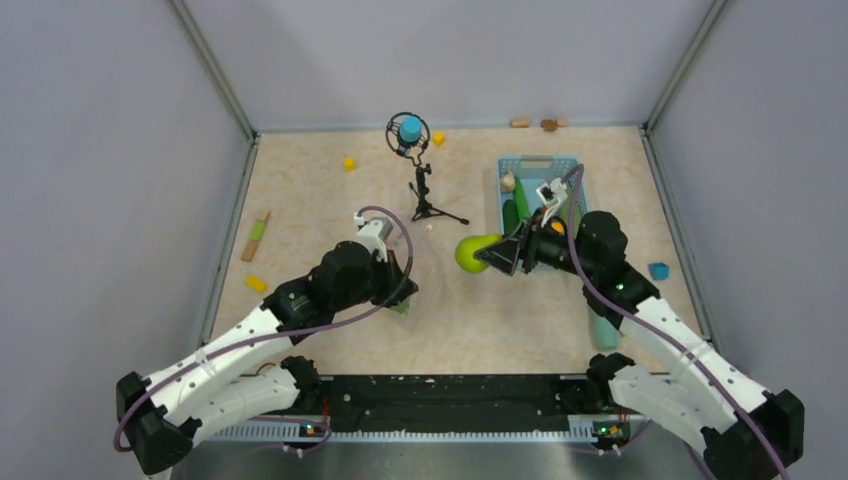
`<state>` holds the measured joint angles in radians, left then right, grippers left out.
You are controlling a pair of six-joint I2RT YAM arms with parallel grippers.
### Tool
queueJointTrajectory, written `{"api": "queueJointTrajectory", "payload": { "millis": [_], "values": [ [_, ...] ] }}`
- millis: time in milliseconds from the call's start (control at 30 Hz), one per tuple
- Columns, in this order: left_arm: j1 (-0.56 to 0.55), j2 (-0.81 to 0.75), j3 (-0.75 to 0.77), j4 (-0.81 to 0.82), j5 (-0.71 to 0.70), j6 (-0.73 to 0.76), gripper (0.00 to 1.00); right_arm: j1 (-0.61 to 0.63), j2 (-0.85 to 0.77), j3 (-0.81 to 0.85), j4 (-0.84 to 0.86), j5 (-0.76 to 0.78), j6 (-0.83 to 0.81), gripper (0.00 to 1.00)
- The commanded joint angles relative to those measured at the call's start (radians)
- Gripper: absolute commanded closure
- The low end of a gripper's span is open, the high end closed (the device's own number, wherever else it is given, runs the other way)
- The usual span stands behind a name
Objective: Place the food in the zip-top bag and seal the zipper
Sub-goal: Place the fake fruit in the zipper food storage bag.
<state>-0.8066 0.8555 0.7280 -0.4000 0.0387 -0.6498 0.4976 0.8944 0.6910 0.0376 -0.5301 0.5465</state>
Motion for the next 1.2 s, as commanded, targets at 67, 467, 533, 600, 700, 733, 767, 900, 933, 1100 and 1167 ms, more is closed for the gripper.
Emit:
{"api": "queueJointTrajectory", "payload": {
  "millis": [67, 467, 533, 600, 700, 733, 767, 900, 933, 1100, 1167],
  "values": [
    [-0.188, 0.064, 0.084, -0.016, -0.151, -0.113, 1.00, 0.024, -0.120, -0.090, 0.103, -0.190, 0.081, 0.94],
    [-0.388, 0.377, 0.304, -0.024, -0.252, -0.095, 1.00, 0.025, -0.408, -0.177, -0.191, 0.038, 0.080, 0.94],
    [-0.388, 0.380, 0.315, -0.048, -0.272, -0.104, 1.00, 0.025, -0.440, -0.186, -0.247, 0.129, 0.086, 0.94],
    [-0.388, 0.374, 0.327, -0.094, -0.296, -0.120, 1.00, 0.024, -0.447, -0.199, -0.263, 0.166, 0.085, 0.94],
    [-0.388, 0.361, 0.346, -0.184, -0.320, -0.152, 1.00, 0.024, -0.417, -0.226, -0.209, 0.124, 0.090, 0.94],
    [-0.388, 0.359, 0.351, -0.212, -0.323, -0.163, 1.00, 0.024, -0.398, -0.235, -0.169, 0.088, 0.093, 0.94],
    [-0.388, 0.358, 0.357, -0.240, -0.327, -0.171, 1.00, 0.024, -0.376, -0.245, -0.122, 0.055, 0.100, 0.94],
    [-0.388, 0.365, 0.383, -0.303, -0.335, -0.185, 1.00, 0.025, -0.273, -0.256, 0.081, -0.083, 0.135, 0.94],
    [-0.389, 0.367, 0.388, -0.305, -0.335, -0.185, 1.00, 0.024, -0.253, -0.255, 0.115, -0.112, 0.138, 0.93],
    [-0.388, 0.367, 0.398, -0.297, -0.326, -0.165, 1.00, 0.024, -0.181, -0.259, 0.158, -0.115, 0.139, 0.93],
    [-0.388, 0.363, 0.398, -0.285, -0.321, -0.151, 1.00, 0.025, -0.151, -0.261, 0.176, -0.106, 0.150, 0.94]
  ]
}}
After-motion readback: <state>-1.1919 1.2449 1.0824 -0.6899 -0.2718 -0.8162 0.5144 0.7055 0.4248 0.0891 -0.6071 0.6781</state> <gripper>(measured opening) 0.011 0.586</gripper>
